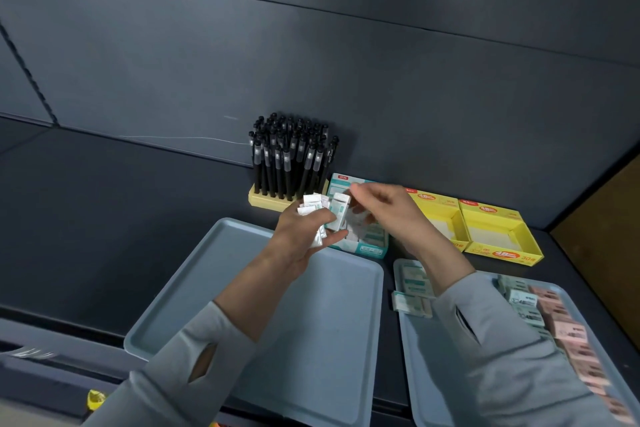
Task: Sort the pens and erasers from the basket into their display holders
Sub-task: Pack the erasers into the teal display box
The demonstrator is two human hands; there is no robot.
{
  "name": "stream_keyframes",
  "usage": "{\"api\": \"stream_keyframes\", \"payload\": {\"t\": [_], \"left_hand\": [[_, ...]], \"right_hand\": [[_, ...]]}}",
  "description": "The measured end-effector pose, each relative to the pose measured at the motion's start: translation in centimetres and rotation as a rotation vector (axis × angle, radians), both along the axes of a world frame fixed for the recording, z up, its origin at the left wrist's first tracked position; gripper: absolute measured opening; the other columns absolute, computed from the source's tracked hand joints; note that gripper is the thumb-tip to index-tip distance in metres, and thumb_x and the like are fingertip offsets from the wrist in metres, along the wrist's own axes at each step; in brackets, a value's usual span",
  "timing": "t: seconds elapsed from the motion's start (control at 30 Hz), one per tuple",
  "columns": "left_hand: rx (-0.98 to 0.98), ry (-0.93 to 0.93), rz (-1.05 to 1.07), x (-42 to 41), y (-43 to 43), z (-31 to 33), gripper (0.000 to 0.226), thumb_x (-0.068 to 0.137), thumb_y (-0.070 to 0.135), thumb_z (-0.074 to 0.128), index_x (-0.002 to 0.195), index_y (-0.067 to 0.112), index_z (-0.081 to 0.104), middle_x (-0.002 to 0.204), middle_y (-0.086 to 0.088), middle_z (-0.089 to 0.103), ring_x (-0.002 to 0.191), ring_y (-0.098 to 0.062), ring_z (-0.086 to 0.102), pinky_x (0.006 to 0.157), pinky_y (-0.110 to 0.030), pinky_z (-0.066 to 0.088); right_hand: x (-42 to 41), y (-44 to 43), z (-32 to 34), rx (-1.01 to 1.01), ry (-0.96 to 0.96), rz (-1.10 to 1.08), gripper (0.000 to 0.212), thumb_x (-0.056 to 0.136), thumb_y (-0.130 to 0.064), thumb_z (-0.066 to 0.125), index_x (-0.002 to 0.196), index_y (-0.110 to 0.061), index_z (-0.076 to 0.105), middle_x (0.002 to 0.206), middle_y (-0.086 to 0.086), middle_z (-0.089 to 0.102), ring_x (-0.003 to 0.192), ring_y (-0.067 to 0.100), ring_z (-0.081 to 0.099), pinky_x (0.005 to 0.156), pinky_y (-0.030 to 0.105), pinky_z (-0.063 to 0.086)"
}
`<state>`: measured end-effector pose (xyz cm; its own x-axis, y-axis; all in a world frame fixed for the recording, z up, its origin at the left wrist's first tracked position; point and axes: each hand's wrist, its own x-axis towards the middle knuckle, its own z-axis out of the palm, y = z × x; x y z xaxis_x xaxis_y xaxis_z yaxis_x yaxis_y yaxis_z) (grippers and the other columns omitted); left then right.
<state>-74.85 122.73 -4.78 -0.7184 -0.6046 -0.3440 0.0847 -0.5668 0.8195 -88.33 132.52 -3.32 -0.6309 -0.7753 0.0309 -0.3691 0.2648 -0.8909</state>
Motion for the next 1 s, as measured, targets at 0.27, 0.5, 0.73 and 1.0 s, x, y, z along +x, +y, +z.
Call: {"api": "stream_keyframes", "payload": {"t": [0.27, 0.5, 0.73, 1.0], "left_hand": [[0.020, 0.015, 0.033, -0.1, 0.1, 0.1, 0.026, 0.089, -0.009, 0.056, 0.113, -0.002, 0.058, 0.106, -0.021, 0.064, 0.087, -0.025, 0.063, 0.069, -0.029, 0.061], [0.016, -0.014, 0.016, -0.1, -0.1, 0.5, 0.024, 0.091, -0.001, 0.059, 0.114, 0.004, 0.060, 0.111, -0.018, 0.066, 0.090, -0.023, 0.065, 0.069, -0.029, 0.060], [0.002, -0.017, 0.034, 0.0, -0.3, -0.2, 0.026, 0.089, 0.001, 0.064, 0.115, -0.001, 0.059, 0.109, -0.020, 0.068, 0.084, -0.023, 0.068, 0.067, -0.029, 0.061], [-0.046, 0.004, 0.017, -0.2, -0.5, -0.3, 0.013, 0.087, -0.008, 0.061, 0.096, 0.001, 0.062, 0.110, -0.023, 0.068, 0.088, -0.025, 0.069, 0.079, -0.033, 0.060]], "right_hand": [[-1.6, 0.4, 0.2, 0.036, 0.079, -0.055, 0.011, 0.099, -0.015, 0.054, 0.099, -0.022, 0.063, 0.083, 0.005, 0.063, 0.068, 0.016, 0.054, 0.061, 0.030, 0.049], [-2.2, 1.5, 0.1, 0.487, 0.463, 0.085, 0.024, 0.084, -0.019, 0.075, 0.093, -0.032, 0.057, 0.087, -0.002, 0.065, 0.080, 0.018, 0.059, 0.070, 0.027, 0.042], [-1.6, 1.6, 0.4, 0.540, 0.628, 0.100, 0.022, 0.080, -0.021, 0.079, 0.101, -0.024, 0.071, 0.109, -0.004, 0.063, 0.094, 0.014, 0.053, 0.075, 0.022, 0.038], [-1.8, 1.2, -1.2, 0.474, 0.642, 0.101, 0.025, 0.079, -0.013, 0.079, 0.102, -0.021, 0.075, 0.108, -0.003, 0.065, 0.098, 0.017, 0.061, 0.079, 0.020, 0.042]]}}
